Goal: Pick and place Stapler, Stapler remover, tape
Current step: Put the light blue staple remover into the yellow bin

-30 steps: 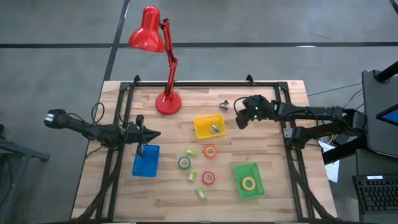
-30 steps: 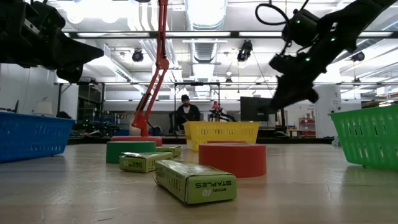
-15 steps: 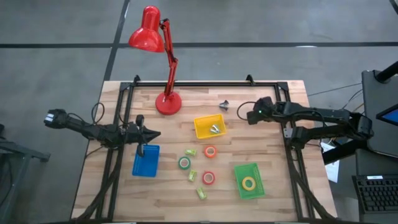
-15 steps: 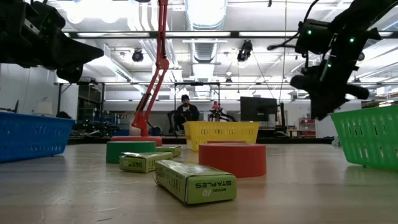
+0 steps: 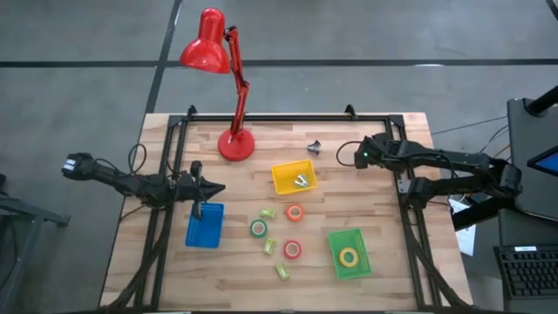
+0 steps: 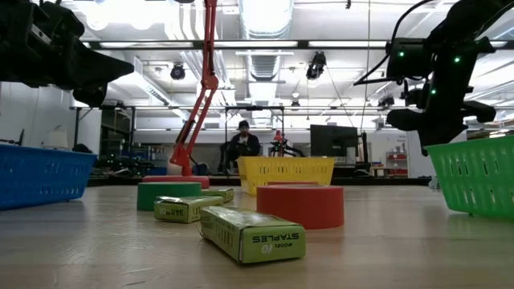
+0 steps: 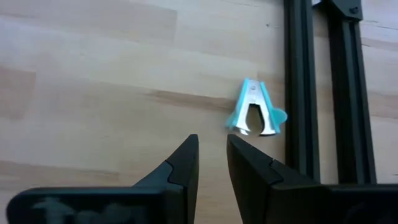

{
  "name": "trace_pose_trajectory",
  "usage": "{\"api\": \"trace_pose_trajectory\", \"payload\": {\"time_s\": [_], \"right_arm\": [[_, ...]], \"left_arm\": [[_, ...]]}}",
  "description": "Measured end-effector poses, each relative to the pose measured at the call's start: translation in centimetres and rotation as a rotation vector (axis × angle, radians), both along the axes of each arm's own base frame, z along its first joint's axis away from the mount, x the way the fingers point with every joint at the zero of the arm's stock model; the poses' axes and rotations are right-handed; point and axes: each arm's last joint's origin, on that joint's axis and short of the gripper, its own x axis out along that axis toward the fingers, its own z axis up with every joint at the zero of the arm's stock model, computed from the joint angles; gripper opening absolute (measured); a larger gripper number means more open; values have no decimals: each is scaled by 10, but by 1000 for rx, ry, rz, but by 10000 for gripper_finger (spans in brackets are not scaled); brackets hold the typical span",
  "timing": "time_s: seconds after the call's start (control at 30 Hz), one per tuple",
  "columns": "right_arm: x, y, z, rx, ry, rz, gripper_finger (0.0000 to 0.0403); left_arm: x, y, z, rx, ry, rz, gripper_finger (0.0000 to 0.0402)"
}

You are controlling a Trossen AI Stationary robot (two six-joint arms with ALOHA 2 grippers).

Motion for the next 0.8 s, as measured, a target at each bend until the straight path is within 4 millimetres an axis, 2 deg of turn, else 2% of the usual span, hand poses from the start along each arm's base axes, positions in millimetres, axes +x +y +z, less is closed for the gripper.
{"api": "trace_pose_trajectory", "payload": {"time_s": [0.33,0.57,0.8], "right_arm": [[-1,-14,-18,45,80,-89,55],[-3,-26,-28,36,131,-172,81],[5,-37,-34,34,95,-141,109]], "left_arm": [[0,0,0,0,0,0,10],[0,0,0,0,0,0,10],[0,0,0,0,0,0,10]]}}
